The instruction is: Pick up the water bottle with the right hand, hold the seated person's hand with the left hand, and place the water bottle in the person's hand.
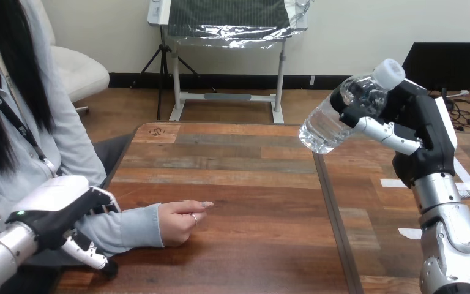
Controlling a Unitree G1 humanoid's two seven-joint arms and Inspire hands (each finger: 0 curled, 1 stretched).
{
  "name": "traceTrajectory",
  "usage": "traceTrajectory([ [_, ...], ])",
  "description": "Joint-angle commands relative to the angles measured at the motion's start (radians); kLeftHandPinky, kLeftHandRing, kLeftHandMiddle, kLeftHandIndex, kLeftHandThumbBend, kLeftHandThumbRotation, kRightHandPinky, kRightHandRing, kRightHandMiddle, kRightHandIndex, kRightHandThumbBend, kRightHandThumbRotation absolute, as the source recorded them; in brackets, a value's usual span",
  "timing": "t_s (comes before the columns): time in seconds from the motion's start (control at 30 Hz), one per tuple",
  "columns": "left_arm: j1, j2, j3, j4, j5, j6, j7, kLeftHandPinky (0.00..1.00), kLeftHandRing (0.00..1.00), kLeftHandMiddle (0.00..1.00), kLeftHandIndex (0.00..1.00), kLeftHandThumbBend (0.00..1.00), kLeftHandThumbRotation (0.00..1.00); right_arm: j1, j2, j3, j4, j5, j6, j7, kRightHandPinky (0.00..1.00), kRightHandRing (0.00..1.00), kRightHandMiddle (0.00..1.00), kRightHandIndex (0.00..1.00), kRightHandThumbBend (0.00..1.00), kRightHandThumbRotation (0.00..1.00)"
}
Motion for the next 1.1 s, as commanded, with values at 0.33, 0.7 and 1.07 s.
traceTrajectory([
  [0.33, -0.059, -0.032, -0.047, 0.006, -0.003, 0.033, 0.01, 0.37, 0.42, 0.48, 0.48, 0.96, 0.02, -0.011, 0.029, 0.008, -0.126, 0.032, -0.002, 0.027, 0.27, 0.34, 0.42, 0.43, 0.68, 0.0],
  [0.7, -0.061, -0.02, -0.048, -0.051, -0.01, 0.053, -0.023, 0.28, 0.34, 0.42, 0.41, 0.9, 0.0, 0.015, 0.056, 0.045, -0.157, 0.018, 0.005, 0.048, 0.27, 0.35, 0.43, 0.43, 0.68, 0.0],
  [1.07, -0.073, -0.002, -0.047, -0.102, -0.004, 0.064, -0.073, 0.25, 0.31, 0.38, 0.36, 0.82, 0.0, 0.021, 0.083, 0.072, -0.143, 0.009, 0.013, 0.068, 0.27, 0.35, 0.43, 0.43, 0.63, 0.0],
])
